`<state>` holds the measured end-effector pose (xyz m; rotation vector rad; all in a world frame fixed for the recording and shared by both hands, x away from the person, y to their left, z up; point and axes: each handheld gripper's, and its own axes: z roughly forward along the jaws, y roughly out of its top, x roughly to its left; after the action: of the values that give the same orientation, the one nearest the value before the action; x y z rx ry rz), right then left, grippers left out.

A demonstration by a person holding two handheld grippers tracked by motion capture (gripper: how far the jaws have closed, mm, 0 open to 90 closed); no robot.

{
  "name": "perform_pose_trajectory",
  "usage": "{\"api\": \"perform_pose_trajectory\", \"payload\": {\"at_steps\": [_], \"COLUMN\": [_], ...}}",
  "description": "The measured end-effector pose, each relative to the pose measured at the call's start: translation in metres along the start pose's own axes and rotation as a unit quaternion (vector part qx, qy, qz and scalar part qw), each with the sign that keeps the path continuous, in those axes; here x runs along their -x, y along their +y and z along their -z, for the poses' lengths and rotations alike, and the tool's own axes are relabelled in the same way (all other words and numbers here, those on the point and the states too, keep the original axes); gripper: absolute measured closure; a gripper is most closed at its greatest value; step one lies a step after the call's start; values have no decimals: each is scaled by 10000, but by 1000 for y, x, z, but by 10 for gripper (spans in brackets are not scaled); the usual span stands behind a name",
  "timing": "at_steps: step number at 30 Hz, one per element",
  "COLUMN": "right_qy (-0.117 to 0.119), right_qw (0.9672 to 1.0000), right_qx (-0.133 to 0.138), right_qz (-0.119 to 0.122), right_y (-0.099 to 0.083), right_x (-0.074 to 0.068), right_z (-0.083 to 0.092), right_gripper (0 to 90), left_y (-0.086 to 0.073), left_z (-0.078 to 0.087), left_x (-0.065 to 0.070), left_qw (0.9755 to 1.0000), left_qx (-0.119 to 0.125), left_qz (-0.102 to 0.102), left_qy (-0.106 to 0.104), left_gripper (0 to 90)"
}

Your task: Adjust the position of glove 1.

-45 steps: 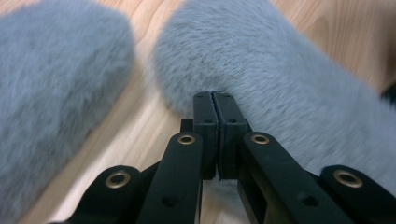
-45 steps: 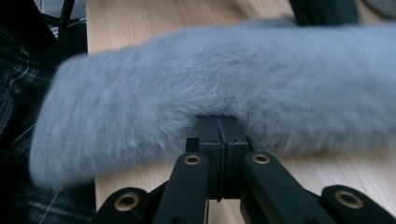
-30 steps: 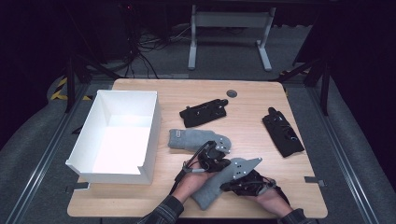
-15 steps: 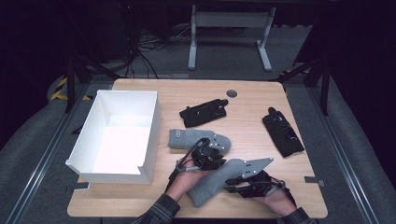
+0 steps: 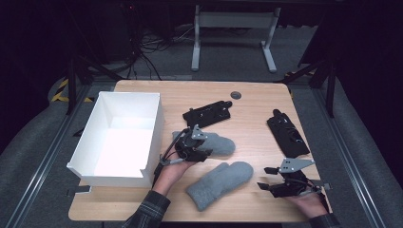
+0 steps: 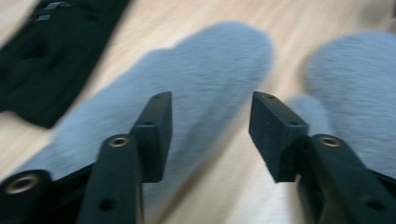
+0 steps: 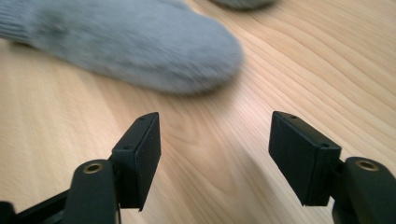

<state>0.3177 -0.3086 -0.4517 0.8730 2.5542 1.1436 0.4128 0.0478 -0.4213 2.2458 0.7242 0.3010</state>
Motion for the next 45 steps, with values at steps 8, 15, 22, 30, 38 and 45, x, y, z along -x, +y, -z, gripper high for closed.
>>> {"api": "perform_pose_trajectory", "payload": {"at_steps": [8,15,22,30,38,45], "right_qy": [-51,-136,-419,-513,-517,-515], "right_qw": [9998,9996,9990,9986,9987,9987], "right_qx": [-38,-114,-136,-117,-36,9], "right_qz": [-194,-202,-96,-28,16,18], "right_y": [-6,-8,-10,-11,-14,-15], "right_x": [11,12,12,12,12,12], "right_z": [-1,-4,-6,-8,-9,-9], "right_gripper": [345,304,284,261,220,208], "left_y": [-9,-10,-6,1,5,6], "left_z": [-9,-21,-25,-30,-30,-15], "left_x": [-17,-10,5,22,37,26], "left_qw": [9959,9952,9964,9964,9962,9980], "left_qx": [-482,-765,-756,-797,-759,-545], "left_qz": [370,355,339,253,179,237], "left_qy": [672,503,193,-147,-393,-200], "left_gripper": [890,900,900,900,898,878]}}
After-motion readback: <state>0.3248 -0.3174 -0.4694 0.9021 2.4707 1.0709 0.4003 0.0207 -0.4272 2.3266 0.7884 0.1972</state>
